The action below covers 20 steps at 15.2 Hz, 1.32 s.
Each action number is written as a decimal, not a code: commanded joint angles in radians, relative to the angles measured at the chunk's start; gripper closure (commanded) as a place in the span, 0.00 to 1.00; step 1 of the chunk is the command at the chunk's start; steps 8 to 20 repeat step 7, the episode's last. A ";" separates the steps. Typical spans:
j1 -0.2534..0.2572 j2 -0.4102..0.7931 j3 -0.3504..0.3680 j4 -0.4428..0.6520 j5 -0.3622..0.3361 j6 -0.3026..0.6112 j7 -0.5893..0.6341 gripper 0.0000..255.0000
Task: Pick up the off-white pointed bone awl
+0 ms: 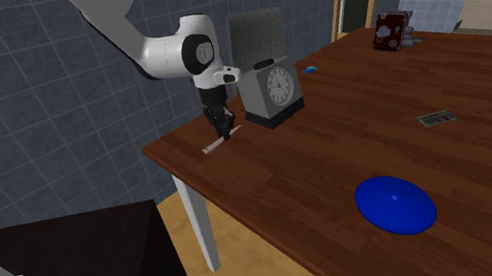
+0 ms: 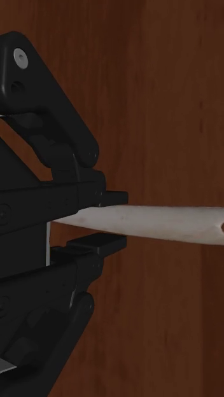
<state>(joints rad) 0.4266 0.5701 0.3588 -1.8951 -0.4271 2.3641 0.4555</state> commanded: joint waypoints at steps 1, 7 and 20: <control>-0.007 -0.024 0.009 -0.003 0.013 -0.019 -0.010 1.00; -0.018 -0.063 0.024 -0.003 0.036 -0.056 -0.028 1.00; -0.018 -0.063 0.024 -0.003 0.036 -0.056 -0.028 1.00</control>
